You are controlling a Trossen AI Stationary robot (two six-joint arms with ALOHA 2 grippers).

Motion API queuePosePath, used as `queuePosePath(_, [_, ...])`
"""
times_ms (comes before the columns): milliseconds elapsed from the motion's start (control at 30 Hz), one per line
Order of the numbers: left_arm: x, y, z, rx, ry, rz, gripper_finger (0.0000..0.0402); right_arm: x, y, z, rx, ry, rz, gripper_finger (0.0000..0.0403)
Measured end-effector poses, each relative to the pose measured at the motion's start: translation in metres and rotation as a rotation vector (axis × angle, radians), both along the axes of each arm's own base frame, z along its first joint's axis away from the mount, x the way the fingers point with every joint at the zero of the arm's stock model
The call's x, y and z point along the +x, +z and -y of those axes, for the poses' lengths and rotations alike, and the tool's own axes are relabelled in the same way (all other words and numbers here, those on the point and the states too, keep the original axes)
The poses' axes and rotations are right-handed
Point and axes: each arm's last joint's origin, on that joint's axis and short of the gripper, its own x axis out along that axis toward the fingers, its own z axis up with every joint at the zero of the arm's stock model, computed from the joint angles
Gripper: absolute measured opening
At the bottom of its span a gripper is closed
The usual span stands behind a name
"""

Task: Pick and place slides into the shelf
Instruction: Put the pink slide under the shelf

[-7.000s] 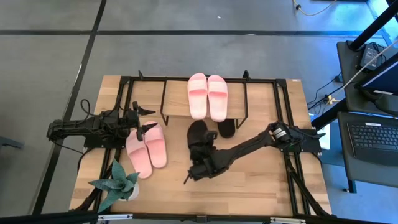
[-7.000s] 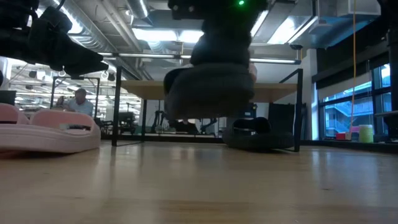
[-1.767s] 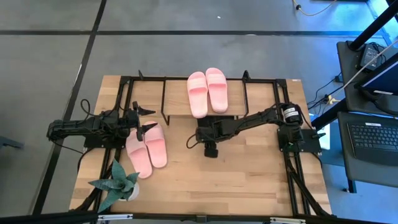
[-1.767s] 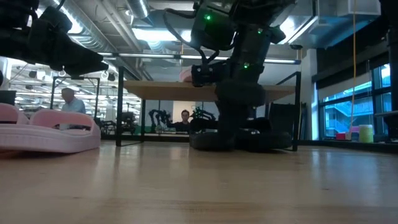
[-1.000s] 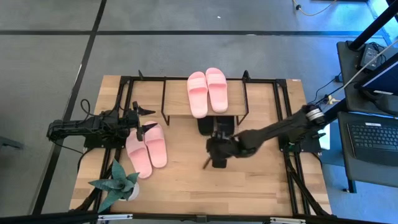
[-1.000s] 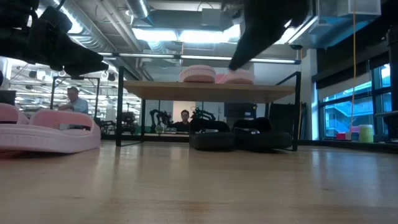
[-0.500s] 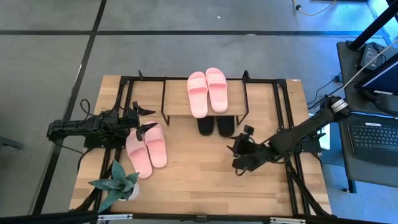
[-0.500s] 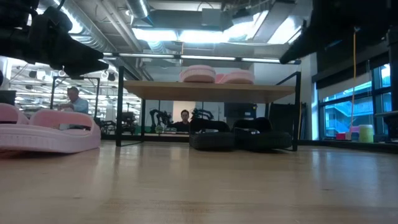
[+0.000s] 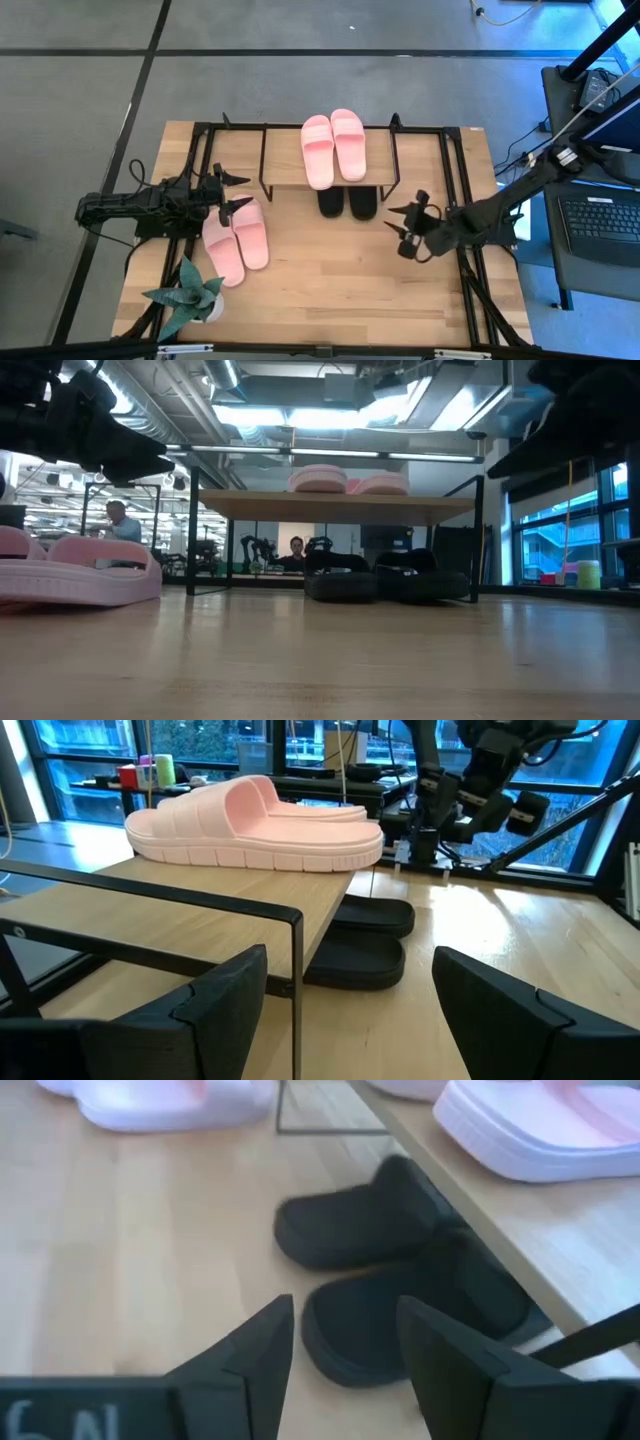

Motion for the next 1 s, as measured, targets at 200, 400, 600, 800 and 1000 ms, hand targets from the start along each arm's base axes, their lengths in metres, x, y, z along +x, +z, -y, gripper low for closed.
queuePosePath(200, [0.0, 0.001, 0.0, 0.001, 0.0, 0.008, 0.0276, -0.015, 0.001, 0.005, 0.006, 0.041, 0.064, 0.0181])
queuePosePath(400, [0.0, 0.003, 0.001, 0.038, -0.033, 0.009, 0.0276, -0.027, -0.007, 0.013, 0.028, 0.054, 0.143, 0.0181])
queuePosePath(600, [-0.008, 0.037, 0.004, 0.075, -0.115, -0.013, 0.0276, -0.032, -0.003, 0.015, 0.082, 0.094, 0.278, 0.0181])
queuePosePath(800, [-0.01, 0.081, 0.006, 0.07, -0.174, -0.168, 0.0276, -0.032, 0.004, 0.016, 0.043, 0.115, 0.302, 0.0182])
queuePosePath(1000, [0.031, 0.101, 0.019, 0.098, -0.302, -0.386, 0.0276, -0.032, 0.004, 0.016, 0.041, 0.115, 0.3, 0.0182])
